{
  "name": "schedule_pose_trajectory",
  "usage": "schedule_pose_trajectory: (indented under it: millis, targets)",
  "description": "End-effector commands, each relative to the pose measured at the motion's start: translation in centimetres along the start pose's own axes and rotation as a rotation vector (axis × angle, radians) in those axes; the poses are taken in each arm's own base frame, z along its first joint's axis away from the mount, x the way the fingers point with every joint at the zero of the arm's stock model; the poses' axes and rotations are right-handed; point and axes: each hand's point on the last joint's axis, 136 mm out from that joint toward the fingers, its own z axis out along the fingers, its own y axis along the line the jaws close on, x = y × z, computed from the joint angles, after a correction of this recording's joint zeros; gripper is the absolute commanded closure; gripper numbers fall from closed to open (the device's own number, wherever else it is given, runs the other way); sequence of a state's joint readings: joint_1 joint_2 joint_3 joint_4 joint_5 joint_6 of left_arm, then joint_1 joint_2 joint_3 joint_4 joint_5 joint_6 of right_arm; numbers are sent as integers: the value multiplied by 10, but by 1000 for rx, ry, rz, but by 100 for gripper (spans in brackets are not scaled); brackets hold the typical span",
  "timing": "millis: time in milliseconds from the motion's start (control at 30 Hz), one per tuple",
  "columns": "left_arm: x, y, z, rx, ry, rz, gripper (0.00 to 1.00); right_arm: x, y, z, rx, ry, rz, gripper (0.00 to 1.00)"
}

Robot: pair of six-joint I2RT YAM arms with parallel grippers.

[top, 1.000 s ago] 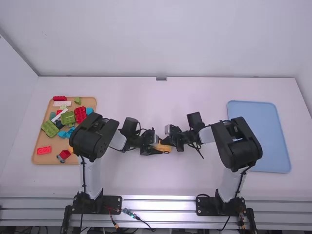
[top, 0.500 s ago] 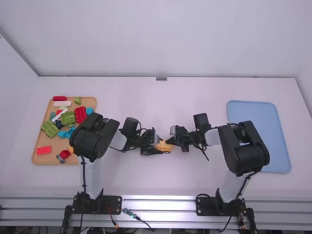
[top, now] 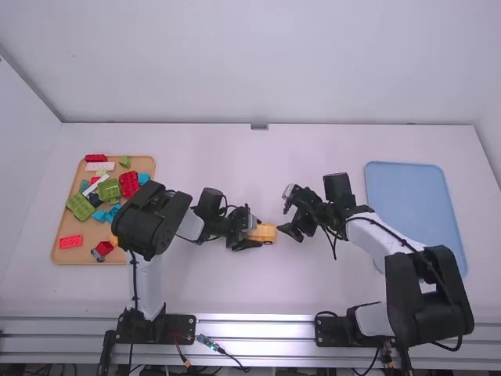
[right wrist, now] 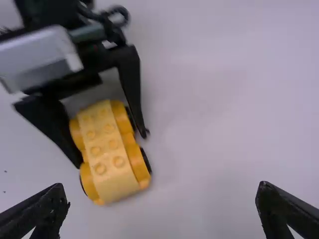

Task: Assemble lego blocks to make yellow taxi

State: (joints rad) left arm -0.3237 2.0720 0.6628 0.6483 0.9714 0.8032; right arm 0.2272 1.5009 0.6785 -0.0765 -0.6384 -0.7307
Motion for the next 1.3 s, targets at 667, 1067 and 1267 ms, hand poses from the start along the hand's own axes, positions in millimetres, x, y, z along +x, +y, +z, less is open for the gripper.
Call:
schedule_pose_trajectory:
  millis: [667, 1067, 1267]
  targets:
    - [-26, 55, -100, -360, 275, -170, 1, 5, -16, -8, 108, 54, 86, 1]
    - [-23, 88, -274, -824, 323, -745, 1, -29, -39, -12, 193, -81, 92, 1]
    - [41, 79, -375, -1417, 298, -1317, 1, -37, -45, -14, 213, -117, 89, 1]
